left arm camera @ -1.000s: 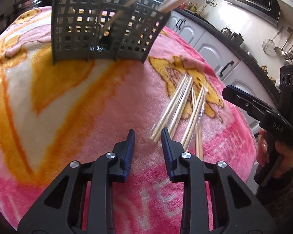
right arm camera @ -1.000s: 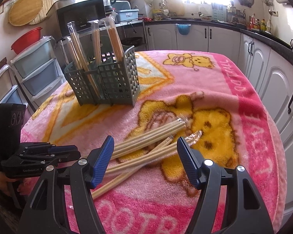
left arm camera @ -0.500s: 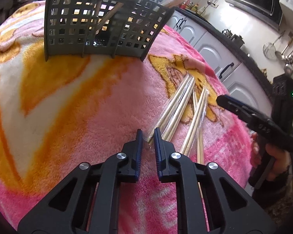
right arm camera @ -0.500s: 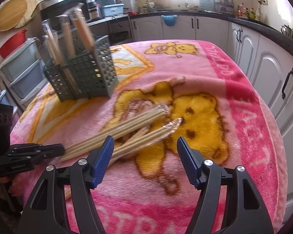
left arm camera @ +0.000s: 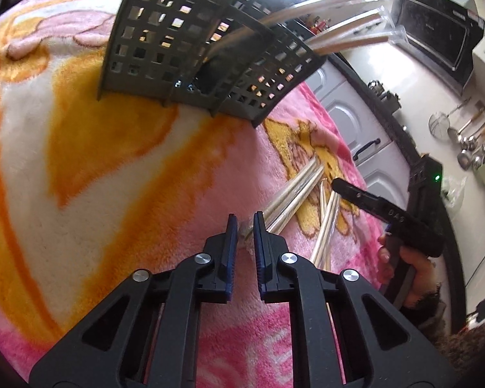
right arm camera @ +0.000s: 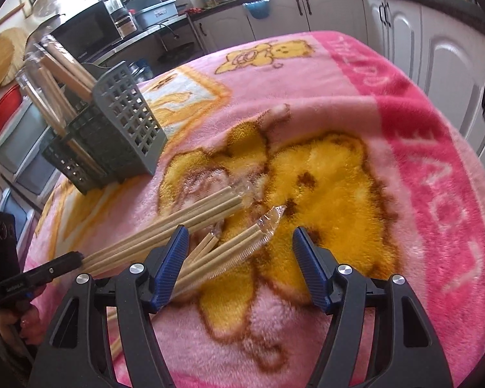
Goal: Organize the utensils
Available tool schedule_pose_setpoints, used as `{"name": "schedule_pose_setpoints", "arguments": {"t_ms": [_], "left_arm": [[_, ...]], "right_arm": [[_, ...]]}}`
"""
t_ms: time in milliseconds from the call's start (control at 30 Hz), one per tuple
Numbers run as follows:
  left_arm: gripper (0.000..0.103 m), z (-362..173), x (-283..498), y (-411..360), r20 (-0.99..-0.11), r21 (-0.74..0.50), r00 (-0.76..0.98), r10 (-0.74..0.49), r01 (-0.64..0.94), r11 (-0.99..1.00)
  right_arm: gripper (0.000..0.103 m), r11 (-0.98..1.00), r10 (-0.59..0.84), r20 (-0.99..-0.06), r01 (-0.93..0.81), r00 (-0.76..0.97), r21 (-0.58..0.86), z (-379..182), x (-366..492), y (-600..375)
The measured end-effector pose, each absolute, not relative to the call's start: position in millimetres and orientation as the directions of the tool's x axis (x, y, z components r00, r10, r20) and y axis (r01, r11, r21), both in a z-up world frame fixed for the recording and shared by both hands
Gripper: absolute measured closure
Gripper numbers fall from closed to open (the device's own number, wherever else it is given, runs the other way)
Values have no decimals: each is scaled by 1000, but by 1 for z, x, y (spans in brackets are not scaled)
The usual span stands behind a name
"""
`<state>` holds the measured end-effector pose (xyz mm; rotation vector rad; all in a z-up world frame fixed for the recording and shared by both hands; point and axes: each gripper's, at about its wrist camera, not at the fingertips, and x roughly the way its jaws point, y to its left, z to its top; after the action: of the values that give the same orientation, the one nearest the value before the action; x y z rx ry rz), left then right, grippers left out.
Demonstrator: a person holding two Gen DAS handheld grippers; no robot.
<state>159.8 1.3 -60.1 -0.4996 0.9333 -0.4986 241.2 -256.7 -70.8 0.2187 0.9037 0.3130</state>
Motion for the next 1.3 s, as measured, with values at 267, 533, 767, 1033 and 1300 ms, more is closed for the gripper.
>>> {"name": "schedule_pose_setpoints", "arguments": {"t_ms": [267,533,767,1033,1300], "left_arm": [[96,-67,164,14,-604,-653,481,-635,158,741],[91,-73,162,13,-609,-650,467,-641,170,741],[97,-70,167,-2,-629,-605,470,-619,204,770],[100,-48,168,-1,-589,-598,530,-609,221,771],[102,-5,164,13,-504,-574,635,-585,260,776]], "right_arm": [[79,928,361,-721,-149,591,342,-71,244,-265],[84,927,362,-708,-151,606,344,-66,239,-267],[92,928,363,-678,-187,639,322,-50,228,-263],[94,912,410,-613,-287,675,294,-20,214,-248],[95,889,458,-555,-363,695,279,8,201,-230]]}}
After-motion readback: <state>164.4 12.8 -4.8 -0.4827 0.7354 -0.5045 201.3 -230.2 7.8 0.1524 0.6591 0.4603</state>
